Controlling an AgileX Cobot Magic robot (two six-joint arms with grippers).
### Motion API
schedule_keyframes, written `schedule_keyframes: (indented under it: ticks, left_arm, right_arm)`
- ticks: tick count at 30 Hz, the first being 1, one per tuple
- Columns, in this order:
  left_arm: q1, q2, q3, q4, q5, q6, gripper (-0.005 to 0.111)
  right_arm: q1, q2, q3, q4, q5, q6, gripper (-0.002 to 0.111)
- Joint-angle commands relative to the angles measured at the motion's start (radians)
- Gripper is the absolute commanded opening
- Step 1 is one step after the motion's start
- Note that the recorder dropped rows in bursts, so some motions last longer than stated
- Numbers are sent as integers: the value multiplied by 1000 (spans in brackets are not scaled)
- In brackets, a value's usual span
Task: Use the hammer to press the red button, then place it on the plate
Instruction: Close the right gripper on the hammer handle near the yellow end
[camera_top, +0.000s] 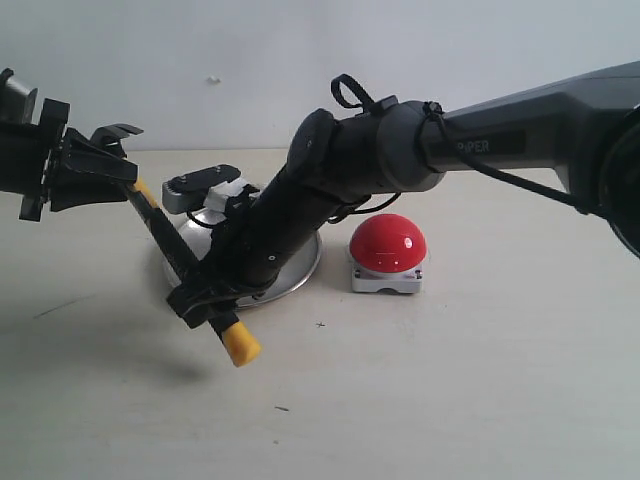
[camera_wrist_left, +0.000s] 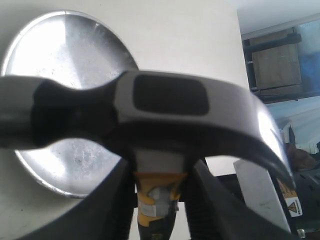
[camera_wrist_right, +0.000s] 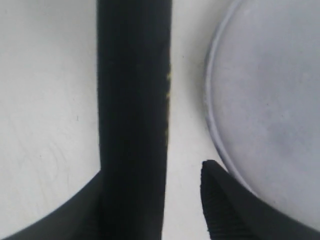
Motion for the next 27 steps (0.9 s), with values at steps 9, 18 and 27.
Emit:
schedule_keyframes:
  ticks: [9,18,27]
  left_arm:
    - [-7,-9,-10,-57,32,5,0]
    - [-5,-9,-10,-38,32,20,36]
    - [-5,-9,-10,22,32,16,62]
  right_arm:
    - [2,-2,-8,39,15,4,32]
    - [2,-15,-8,72,-2,-37,0]
    - [2,-66,-10,81,-92,-37,0]
